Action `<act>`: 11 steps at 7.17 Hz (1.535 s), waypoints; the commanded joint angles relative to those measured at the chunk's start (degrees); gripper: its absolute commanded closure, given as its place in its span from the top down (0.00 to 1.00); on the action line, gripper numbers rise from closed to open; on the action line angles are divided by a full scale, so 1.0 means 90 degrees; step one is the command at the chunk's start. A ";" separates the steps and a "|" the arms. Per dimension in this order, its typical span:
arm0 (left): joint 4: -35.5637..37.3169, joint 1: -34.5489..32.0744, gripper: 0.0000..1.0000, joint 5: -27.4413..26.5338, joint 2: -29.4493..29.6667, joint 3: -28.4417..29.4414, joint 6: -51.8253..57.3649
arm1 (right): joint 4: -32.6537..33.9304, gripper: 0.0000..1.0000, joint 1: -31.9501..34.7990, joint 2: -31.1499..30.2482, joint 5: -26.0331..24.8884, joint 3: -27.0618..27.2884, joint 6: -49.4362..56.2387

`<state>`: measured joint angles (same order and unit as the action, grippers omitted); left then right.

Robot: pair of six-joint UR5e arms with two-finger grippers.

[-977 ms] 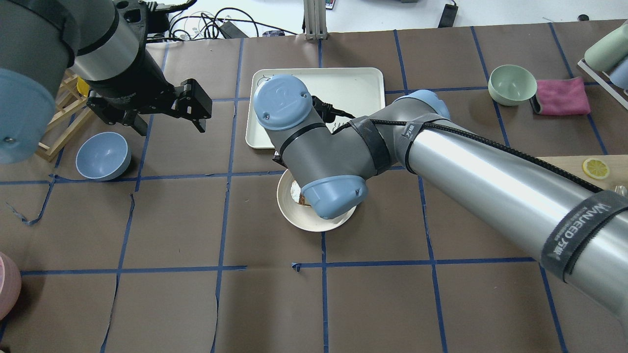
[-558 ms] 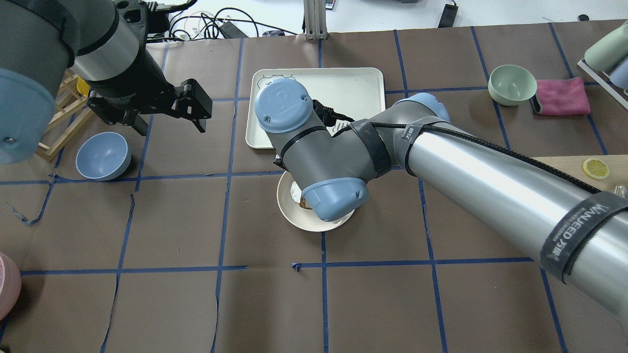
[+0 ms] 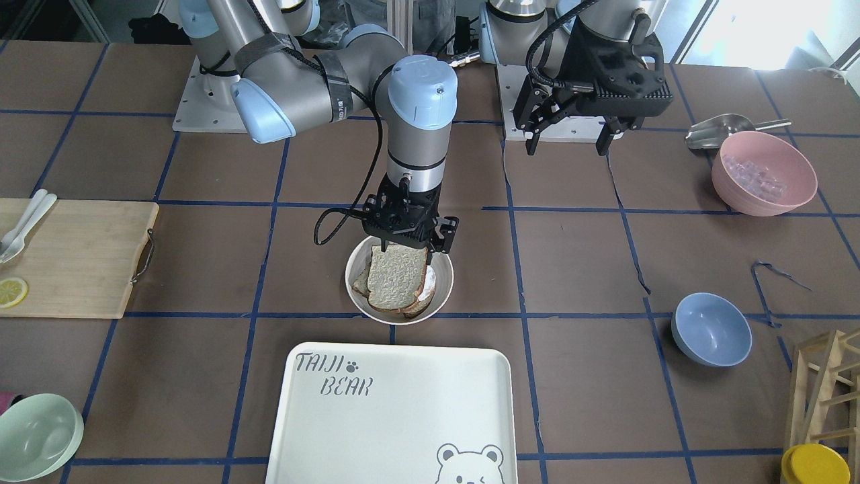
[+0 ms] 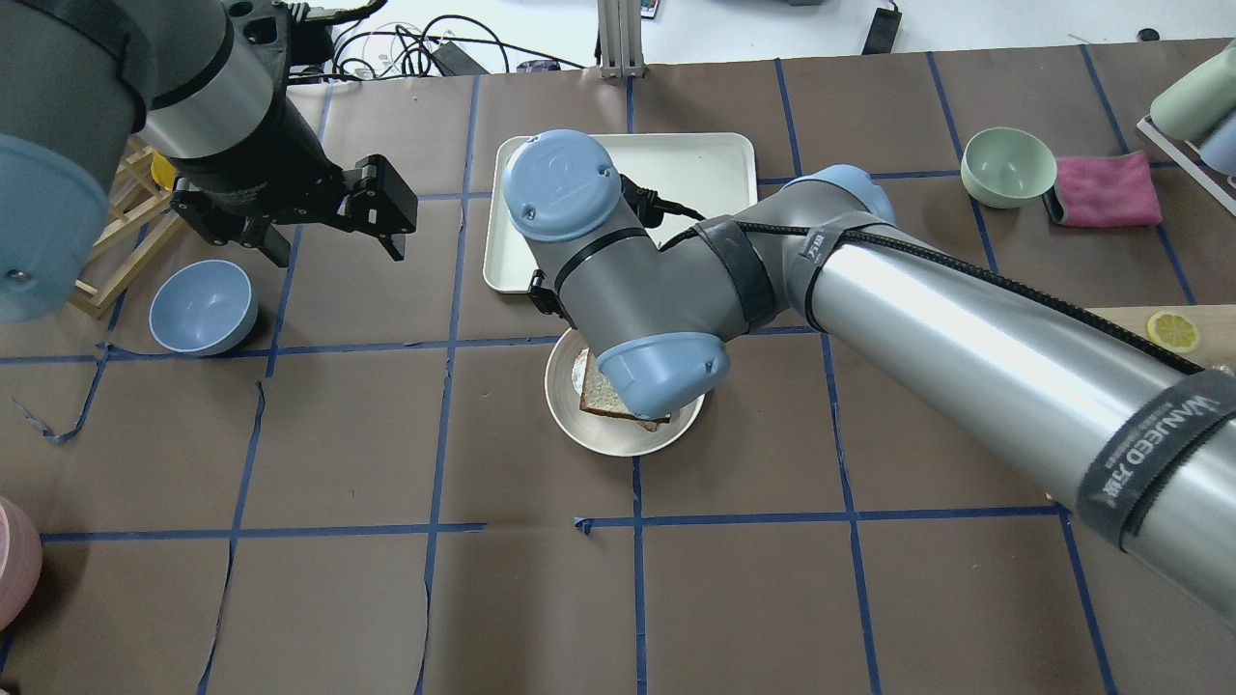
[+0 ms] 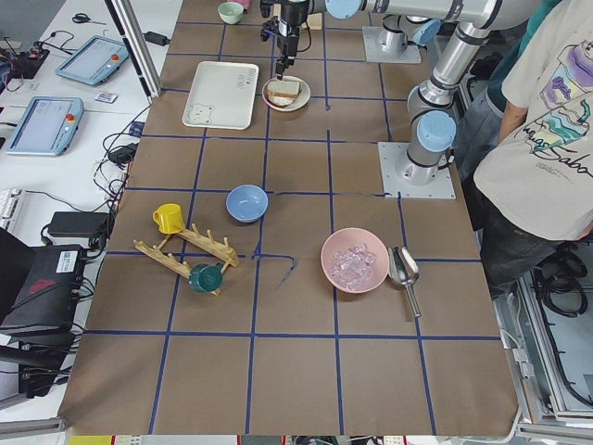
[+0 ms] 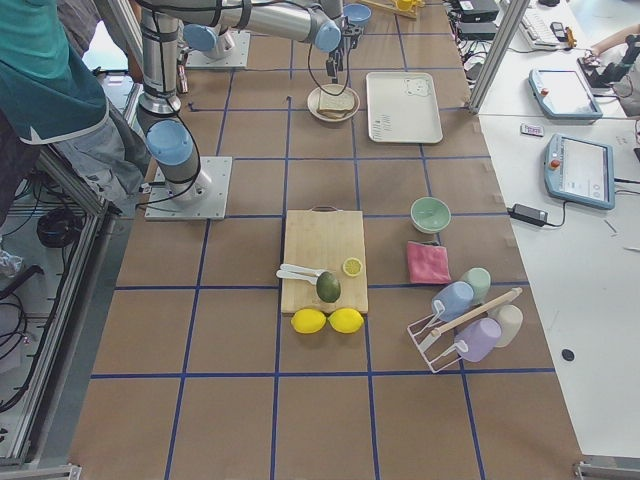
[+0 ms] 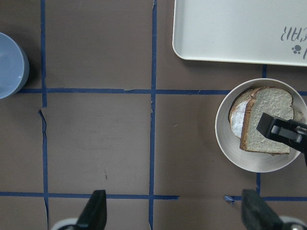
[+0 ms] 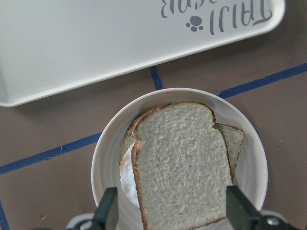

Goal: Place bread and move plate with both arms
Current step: 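Lower the bread onto the egg, open the right gripper and withdraw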

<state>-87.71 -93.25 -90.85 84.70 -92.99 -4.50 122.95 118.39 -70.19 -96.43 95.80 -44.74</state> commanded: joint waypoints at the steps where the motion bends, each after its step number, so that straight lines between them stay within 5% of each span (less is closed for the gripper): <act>1: 0.0029 0.0010 1.00 0.0035 0.0041 0.0068 0.0002 | -0.1094 1.00 -0.0650 -0.0315 0.0040 -0.0670 0.1380; 4: 0.0029 0.0029 1.00 0.0355 0.0721 0.0343 -0.0075 | -0.3224 1.00 -0.2173 -0.1308 0.0041 -0.1143 0.3756; 6: 0.0068 -0.0019 1.00 0.0407 0.1435 0.0255 -0.0415 | -0.3989 1.00 -0.2868 -0.1809 0.0080 -0.1123 0.5304; 9: 0.2346 -0.0097 1.00 0.1089 0.2207 -0.1128 -0.1527 | -0.4130 1.00 -0.3057 -0.2054 0.0477 -0.1113 0.6279; 11: 0.2955 -0.0486 0.97 0.1071 0.2598 -0.1511 -0.1793 | -0.3869 1.00 -0.3008 -0.2250 0.1033 -0.1181 0.6241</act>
<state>-65.24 -95.72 -81.40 105.90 -104.16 -18.76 86.44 91.02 -89.61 -90.54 85.60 11.32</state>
